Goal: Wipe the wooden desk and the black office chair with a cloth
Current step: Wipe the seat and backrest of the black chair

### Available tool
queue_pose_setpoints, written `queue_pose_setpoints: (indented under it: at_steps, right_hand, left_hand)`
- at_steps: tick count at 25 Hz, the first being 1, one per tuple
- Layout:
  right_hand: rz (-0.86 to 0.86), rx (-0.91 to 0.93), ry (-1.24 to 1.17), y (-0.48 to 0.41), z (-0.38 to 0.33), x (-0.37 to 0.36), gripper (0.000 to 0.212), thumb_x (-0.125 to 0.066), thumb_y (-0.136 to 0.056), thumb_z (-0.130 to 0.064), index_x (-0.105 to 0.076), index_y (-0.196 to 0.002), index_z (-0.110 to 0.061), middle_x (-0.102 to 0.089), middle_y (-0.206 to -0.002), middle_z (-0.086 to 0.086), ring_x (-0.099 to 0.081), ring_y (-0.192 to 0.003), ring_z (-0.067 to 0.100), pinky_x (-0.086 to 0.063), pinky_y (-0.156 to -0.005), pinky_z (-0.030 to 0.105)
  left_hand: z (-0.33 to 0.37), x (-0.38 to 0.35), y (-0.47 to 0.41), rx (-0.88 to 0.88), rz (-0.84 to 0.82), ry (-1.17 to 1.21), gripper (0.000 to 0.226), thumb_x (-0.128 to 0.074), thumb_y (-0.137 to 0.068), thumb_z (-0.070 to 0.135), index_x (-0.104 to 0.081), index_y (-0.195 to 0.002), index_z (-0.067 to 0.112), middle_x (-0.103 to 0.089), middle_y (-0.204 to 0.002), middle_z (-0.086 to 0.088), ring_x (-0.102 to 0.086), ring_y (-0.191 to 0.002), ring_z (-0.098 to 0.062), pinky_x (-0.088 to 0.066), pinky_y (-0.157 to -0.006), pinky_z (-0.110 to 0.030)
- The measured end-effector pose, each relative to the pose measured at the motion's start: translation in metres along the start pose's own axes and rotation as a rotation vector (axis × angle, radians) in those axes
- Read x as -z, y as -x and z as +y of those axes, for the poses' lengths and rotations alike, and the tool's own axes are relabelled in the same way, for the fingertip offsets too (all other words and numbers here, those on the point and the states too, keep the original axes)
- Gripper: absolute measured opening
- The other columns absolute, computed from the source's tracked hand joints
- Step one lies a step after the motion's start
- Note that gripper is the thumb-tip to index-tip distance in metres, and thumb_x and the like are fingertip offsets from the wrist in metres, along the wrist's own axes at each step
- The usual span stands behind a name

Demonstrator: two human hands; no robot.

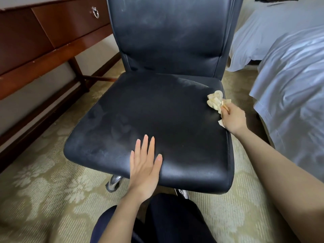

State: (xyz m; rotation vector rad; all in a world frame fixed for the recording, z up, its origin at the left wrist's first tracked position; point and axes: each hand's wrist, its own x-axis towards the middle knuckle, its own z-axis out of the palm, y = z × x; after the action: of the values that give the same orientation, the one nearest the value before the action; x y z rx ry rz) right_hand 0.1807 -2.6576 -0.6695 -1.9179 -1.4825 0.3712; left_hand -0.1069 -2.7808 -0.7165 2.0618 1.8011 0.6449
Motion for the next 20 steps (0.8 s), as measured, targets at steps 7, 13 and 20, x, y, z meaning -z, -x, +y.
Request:
queue_pose_setpoints:
  at_steps: [7,13,20]
  right_hand:
    - [0.015,0.296,0.032,0.091,-0.001,0.004,0.038,-0.055,-0.092,-0.011,-0.059,-0.126,-0.028,-0.069,-0.112,0.006,-0.063,-0.098,0.029,-0.046,-0.081,0.031]
    - [0.026,0.511,-0.097,0.158,-0.026,-0.015,0.045,-0.064,-0.085,0.002,-0.063,-0.122,-0.024,-0.067,-0.117,-0.003,-0.06,-0.109,0.012,-0.032,-0.093,0.002]
    - [-0.015,0.851,-0.1,0.19,-0.039,-0.049,0.039,-0.057,-0.087,0.0,-0.064,-0.121,-0.016,-0.062,-0.126,0.003,-0.058,-0.117,0.019,-0.046,-0.101,0.034]
  left_hand:
    - [-0.035,0.029,-0.006,-0.032,0.001,-0.085,0.05,-0.003,-0.094,0.052,0.001,-0.143,0.051,0.019,-0.146,0.037,0.024,-0.135,0.011,0.024,-0.107,-0.016]
    - [-0.024,0.057,-0.034,0.136,0.012,-0.083,0.054,-0.019,-0.097,0.05,-0.03,-0.146,0.029,-0.011,-0.157,0.015,0.008,-0.145,-0.008,0.009,-0.116,-0.036]
    - [-0.006,0.042,-0.04,-0.039,-0.047,-0.224,0.051,-0.012,-0.098,0.047,-0.018,-0.148,0.039,0.001,-0.157,0.019,0.017,-0.143,-0.006,0.016,-0.114,-0.037]
